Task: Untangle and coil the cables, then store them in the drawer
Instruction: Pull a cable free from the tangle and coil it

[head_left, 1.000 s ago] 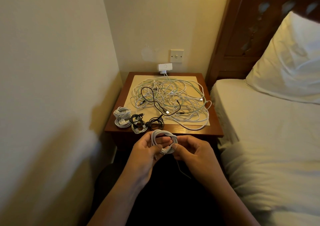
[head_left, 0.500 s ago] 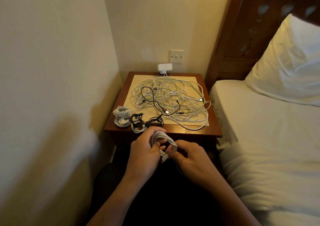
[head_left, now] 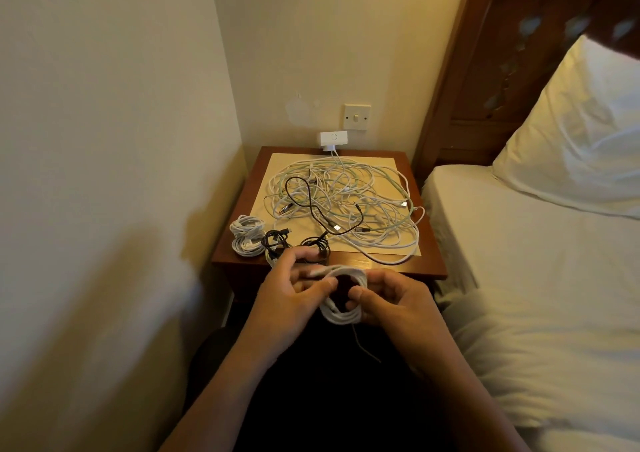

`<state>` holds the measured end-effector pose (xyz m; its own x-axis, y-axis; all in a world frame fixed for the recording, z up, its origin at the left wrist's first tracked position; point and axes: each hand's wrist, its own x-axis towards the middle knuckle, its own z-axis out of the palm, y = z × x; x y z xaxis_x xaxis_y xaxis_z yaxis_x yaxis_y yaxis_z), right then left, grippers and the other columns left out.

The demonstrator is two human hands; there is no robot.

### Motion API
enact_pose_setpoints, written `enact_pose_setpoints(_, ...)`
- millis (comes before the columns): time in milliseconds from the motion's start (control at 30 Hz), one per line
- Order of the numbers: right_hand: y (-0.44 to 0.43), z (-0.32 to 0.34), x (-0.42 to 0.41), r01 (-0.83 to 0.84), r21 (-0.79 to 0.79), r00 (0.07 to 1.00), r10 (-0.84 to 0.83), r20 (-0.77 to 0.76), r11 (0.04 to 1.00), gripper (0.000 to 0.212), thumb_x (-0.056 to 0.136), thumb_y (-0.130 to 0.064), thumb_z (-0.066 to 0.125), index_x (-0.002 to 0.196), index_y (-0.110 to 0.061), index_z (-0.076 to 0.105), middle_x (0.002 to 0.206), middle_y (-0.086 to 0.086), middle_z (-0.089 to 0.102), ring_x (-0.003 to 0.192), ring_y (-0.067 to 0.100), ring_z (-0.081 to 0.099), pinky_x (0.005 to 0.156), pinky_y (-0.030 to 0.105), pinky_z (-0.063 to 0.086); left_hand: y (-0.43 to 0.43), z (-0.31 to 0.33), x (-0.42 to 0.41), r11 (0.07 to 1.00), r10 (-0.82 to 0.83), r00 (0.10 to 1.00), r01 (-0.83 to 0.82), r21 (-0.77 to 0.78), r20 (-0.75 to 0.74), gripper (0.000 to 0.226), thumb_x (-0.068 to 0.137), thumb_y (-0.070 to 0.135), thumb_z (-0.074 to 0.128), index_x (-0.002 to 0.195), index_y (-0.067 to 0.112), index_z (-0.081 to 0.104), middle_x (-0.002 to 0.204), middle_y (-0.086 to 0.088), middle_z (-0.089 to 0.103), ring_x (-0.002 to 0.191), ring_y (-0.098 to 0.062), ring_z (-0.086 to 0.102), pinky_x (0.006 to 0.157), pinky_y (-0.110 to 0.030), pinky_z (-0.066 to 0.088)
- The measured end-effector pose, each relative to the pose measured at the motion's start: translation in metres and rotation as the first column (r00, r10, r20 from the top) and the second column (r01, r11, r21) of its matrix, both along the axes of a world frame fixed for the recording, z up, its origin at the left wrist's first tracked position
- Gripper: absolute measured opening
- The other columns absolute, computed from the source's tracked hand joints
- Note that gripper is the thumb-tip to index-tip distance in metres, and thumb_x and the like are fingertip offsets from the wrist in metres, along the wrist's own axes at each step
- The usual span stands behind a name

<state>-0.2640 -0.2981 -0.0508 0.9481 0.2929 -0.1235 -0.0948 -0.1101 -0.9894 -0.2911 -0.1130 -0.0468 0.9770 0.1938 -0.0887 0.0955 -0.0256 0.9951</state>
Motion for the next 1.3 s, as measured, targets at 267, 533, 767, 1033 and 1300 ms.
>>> enact_pose_setpoints(267, 0.009, -0.005, -0.009, 0.158, 0.267, 0.973, -0.104, -0.208, 0.951, 0.025, 0.09, -0.011, 0.073, 0.114, -0.01, 0.069, 0.106, 0.013, 0.077, 0.098, 0.027, 0.077, 0.086, 0.042, 0.06, -0.004, -0.005, -0.011, 0.798, -0.11, 0.985, 0.008, -0.603, -0.133, 0.038, 0.091, 0.017, 0.066, 0.126, 0.002, 0.062, 0.105, -0.019, 0.071, 0.096, -0.028, 0.071, 0.085, -0.039, 0.059)
enact_pose_setpoints(533, 0.005, -0.004, 0.001, 0.21, 0.303, 0.961, -0.139, -0.24, 0.93, 0.022, 0.091, -0.025, 0.07, 0.108, -0.013, 0.077, 0.099, 0.013, 0.077, 0.088, 0.024, 0.074, 0.078, 0.038, 0.059, -0.009, -0.008, -0.014, 0.927, -0.084, 0.996, 0.066, -0.369, -0.034, 0.035, 0.082, 0.018, 0.073, 0.114, 0.005, 0.07, 0.088, -0.012, 0.069, 0.079, -0.02, 0.065, 0.084, -0.04, 0.056)
enact_pose_setpoints(767, 0.009, -0.004, -0.016, 0.191, 0.078, 0.889, -0.206, 0.409, 0.978, 0.023, 0.096, -0.01, 0.068, 0.115, -0.021, 0.076, 0.105, -0.007, 0.077, 0.1, 0.01, 0.072, 0.083, 0.018, 0.055, -0.019, -0.004, -0.008, 0.636, 0.02, 0.989, -0.128, -0.761, -0.149, 0.038, 0.083, 0.019, 0.066, 0.117, 0.0, 0.062, 0.077, -0.01, 0.067, 0.061, -0.015, 0.066, 0.067, -0.029, 0.062)
enact_pose_setpoints(1033, 0.007, -0.005, -0.02, 0.073, -0.098, 0.91, -0.026, 0.414, 0.992, 0.02, 0.095, -0.02, 0.07, 0.112, -0.028, 0.078, 0.106, -0.012, 0.073, 0.1, 0.011, 0.07, 0.082, 0.028, 0.06, -0.025, 0.001, -0.004, 0.806, 0.178, 0.969, -0.244, -0.54, -0.173, 0.02, 0.096, 0.025, 0.063, 0.104, 0.009, 0.072, 0.084, -0.004, 0.075, 0.08, -0.014, 0.067, 0.079, -0.031, 0.052)
enact_pose_setpoints(1300, 0.001, 0.001, -0.01, 0.096, -0.174, 0.953, -0.04, 0.301, 0.98, 0.014, 0.089, -0.015, 0.079, 0.095, -0.027, 0.074, 0.092, -0.008, 0.074, 0.084, 0.008, 0.073, 0.071, 0.026, 0.06, -0.031, -0.004, -0.013, 0.835, 0.154, 0.97, -0.229, -0.5, -0.186, 0.035, 0.083, 0.034, 0.067, 0.11, 0.013, 0.074, 0.091, -0.003, 0.077, 0.089, -0.018, 0.062, 0.092, -0.037, 0.049)
